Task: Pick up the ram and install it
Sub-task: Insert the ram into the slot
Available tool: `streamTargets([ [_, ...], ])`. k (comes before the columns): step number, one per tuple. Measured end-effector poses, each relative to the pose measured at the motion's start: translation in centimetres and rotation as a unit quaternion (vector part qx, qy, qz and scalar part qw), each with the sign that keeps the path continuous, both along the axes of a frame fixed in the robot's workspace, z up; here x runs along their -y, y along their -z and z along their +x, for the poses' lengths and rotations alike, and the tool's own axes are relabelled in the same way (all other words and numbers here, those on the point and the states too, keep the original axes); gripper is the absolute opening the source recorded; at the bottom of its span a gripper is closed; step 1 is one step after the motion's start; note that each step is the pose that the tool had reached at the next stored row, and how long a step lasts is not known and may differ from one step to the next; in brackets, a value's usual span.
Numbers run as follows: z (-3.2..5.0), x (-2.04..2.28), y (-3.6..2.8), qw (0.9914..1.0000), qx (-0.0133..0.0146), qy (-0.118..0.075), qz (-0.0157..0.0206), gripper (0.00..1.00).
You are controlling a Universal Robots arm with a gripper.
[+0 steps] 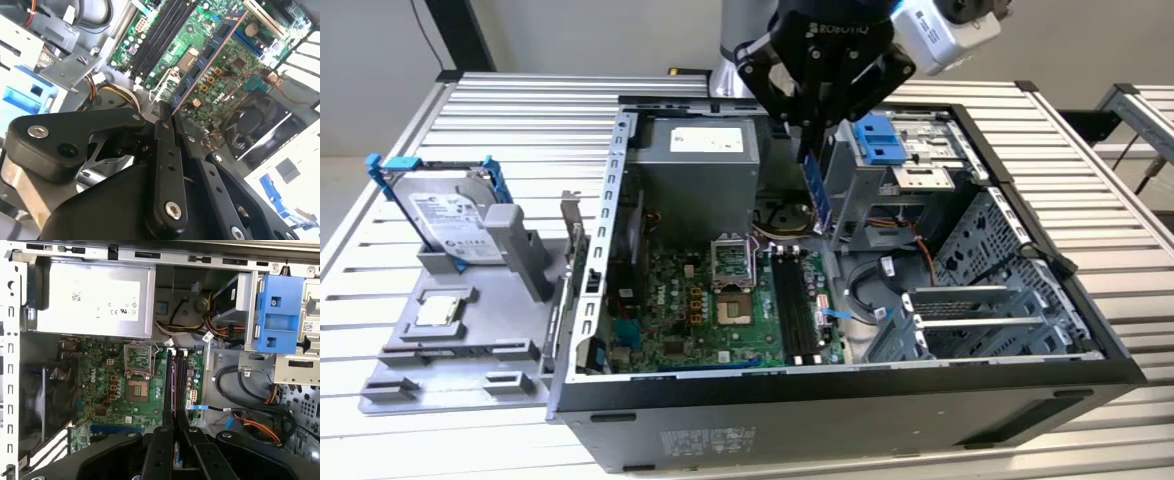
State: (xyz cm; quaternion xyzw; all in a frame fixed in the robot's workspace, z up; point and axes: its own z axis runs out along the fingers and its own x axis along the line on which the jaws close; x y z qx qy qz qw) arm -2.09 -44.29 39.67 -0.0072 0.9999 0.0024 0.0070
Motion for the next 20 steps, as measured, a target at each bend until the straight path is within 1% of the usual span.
streamTargets([
  [2,0.0,0.0,0.0,0.99986,0.0,0.017,0.0,0.0],
  [4,0.0,0.0,0.0,0.99948,0.0,0.032,0.0,0.0],
  [7,0.0,0.0,0.0,0.99829,0.0,0.058,0.0,0.0],
  [9,0.0,0.0,0.0,0.99748,0.0,0.071,0.0,0.0],
  [11,0.0,0.0,0.0,0.99718,0.0,0.075,0.0,0.0],
  [12,0.01,0.0,0.0,0.99717,-0.0001,0.075,0.0,0.0],
  [13,0.25,-0.01,0.01,0.99716,-0.0013,0.075,-0.0001,0.0],
  [14,0.63,-0.01,0.01,0.99717,-0.0033,0.075,-0.0003,0.0],
  [15,0.85,0.0,0.02,0.99728,-0.0042,0.074,-0.0005,0.0],
  [20,1.38,0.0,0.2,0.99832,-0.0045,0.058,-0.0031,0.0],
])
